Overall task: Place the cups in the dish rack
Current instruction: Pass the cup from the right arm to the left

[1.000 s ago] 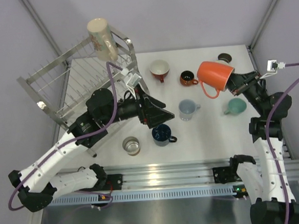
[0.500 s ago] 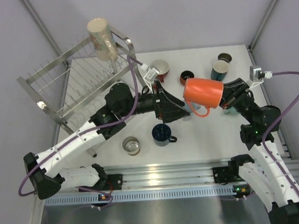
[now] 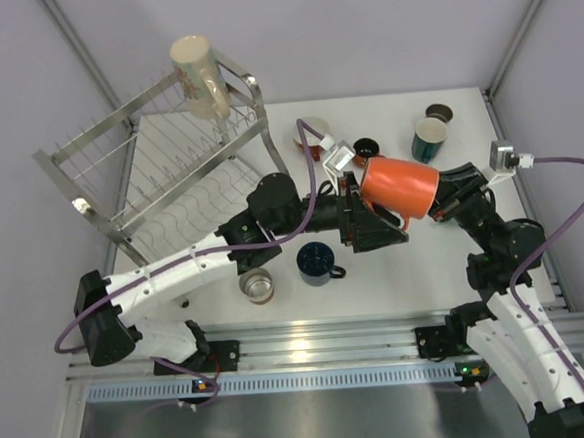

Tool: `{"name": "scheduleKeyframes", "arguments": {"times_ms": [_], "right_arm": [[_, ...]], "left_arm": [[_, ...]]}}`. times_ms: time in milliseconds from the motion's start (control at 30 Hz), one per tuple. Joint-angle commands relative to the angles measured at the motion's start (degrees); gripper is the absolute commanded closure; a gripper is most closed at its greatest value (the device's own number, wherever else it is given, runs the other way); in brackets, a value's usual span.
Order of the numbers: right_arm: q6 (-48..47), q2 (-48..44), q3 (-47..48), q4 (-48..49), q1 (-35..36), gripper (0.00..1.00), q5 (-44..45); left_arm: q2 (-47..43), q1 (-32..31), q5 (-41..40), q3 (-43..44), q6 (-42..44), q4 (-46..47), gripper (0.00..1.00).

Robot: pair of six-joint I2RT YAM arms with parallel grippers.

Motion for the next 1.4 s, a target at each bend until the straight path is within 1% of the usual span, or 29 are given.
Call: {"name": "scheduleKeyframes", "arguments": {"times_ms": [0, 133, 167, 367, 400, 467, 500, 533, 600, 633, 733, 767, 833, 867, 933, 967, 1033, 1067, 1100, 1133, 1167, 1200, 1233, 1267, 1300, 1333, 1367], "right_arm": [[-0.9, -2.4, -0.1, 5.8, 1.3, 1.0, 3.6], [-1.9, -3.7, -0.7, 4.0, 1.3, 1.0, 3.4], [-1.9, -4.2, -0.8, 3.8, 1.3, 1.0, 3.4], [-2.2, -4.8, -1.7, 2.6, 1.3, 1.0, 3.7], [-2.1, -4.8, -2.1, 2.7, 1.3, 1.0, 3.8], [-1.9, -4.8, -2.4, 2.8, 1.4, 1.0, 3.7], [-2.0, -4.7, -2.7, 2.8, 1.3, 1.0, 3.6], [-2.1, -4.8, -2.7, 2.4, 1.5, 1.0, 3.5], [-2.7, -4.8, -2.7, 1.4, 1.6, 1.0, 3.3], [-3.0, -4.8, -2.7, 0.3, 1.6, 1.0, 3.3], [-4.8, -5.7, -2.1, -1.9, 1.6, 0.84, 3.1], [-6.1, -6.2, -1.4, -4.1, 1.6, 0.74, 3.0], [-7.5, -7.3, -0.5, -7.2, 1.6, 0.66, 3.8], [-9.1, -7.7, 0.0, -10.1, 1.6, 0.58, 4.1], [-10.8, -8.8, 1.5, -13.4, 1.6, 0.52, 5.3], [-12.3, -9.1, 2.7, -14.8, 1.6, 0.45, 5.7], [-13.8, -9.8, 3.6, -18.5, 1.6, 0.38, 6.6], [-13.9, -9.9, 3.8, -19.6, 1.6, 0.29, 7.0], [-14.1, -9.9, 4.4, -20.8, 1.5, 0.26, 7.2], [-14.3, -10.2, 4.5, -21.2, 1.6, 0.24, 7.7], [-14.1, -10.2, 4.7, -21.5, 1.6, 0.19, 7.8], [-14.1, -10.3, 4.9, -22.3, 1.6, 0.17, 7.8], [-14.3, -10.3, 5.1, -22.7, 1.6, 0.15, 8.1], [-14.5, -10.5, 5.4, -23.1, 1.6, 0.1, 8.2], [-14.5, -10.5, 5.6, -23.6, 1.6, 0.08, 8.4], [-14.8, -10.6, 5.8, -24.7, 1.6, 0.03, 8.8], [-15.2, -10.6, 6.2, -25.4, 1.6, 0.01, 9.0]], "left_arm": [[-0.2, -1.3, -2.9, 2.4, -0.6, 8.5, 0.28], [-1.1, -1.7, -5.1, 0.8, -1.4, 12.6, 0.35], [-1.3, -1.7, -5.6, 0.4, -1.4, 12.9, 0.39], [-0.7, -1.8, -5.6, 0.5, -2.2, 13.3, 0.52], [-0.5, -1.9, -5.6, 0.4, -2.3, 13.3, 0.59], [-0.4, -2.0, -5.7, 0.3, -2.5, 13.3, 0.67], [-0.3, -2.0, -5.8, 0.3, -2.5, 13.2, 0.78], [-0.3, -2.0, -5.9, 0.3, -2.4, 13.3, 0.83], [-0.7, -2.0, -6.3, 0.0, -1.9, 13.2, 1.0], [-0.7, -2.0, -7.1, -0.7, -1.9, 13.2, 1.0], [-2.3, -2.0, -8.5, -2.6, -0.7, 13.2, 1.0], [-3.4, -2.0, -9.8, -2.8, 0.1, 12.1, 1.0], [-4.3, -1.9, -10.8, -2.8, 1.5, 10.1, 1.0], [-5.1, -1.9, -11.6, -2.8, 3.0, 8.4, 1.0], [-6.1, -1.9, -12.4, -2.4, 4.5, 6.5, 1.0], [-7.2, -1.9, -13.5, -2.2, 6.1, 5.6, 1.0], [-8.3, -1.9, -14.8, -1.3, 7.8, 1.9, 1.0], [-9.3, -1.9, -15.9, -0.8, 9.5, -0.2, 1.0], [-9.7, -1.9, -18.0, -0.1, 10.5, -3.8, 1.0], [-10.2, -1.9, -19.4, 1.1, 11.6, -5.9, 1.0], [-11.2, -1.9, -20.6, 1.7, 13.7, -7.6, 1.0], [-11.6, -1.9, -23.2, 2.3, 14.6, -10.8, 1.0], [-12.2, -2.0, -24.6, 3.4, 15.7, -12.2, 1.0], [-13.2, -1.9, -25.6, 3.9, 17.8, -13.4, 1.0], [-13.8, -1.9, -28.2, 4.6, 18.9, -14.8, 1.0], [-14.5, -1.9, -28.9, 6.0, 20.8, -17.1, 1.0], [-14.9, -1.9, -31.4, 6.9, 21.7, -19.6, 1.0]]}}
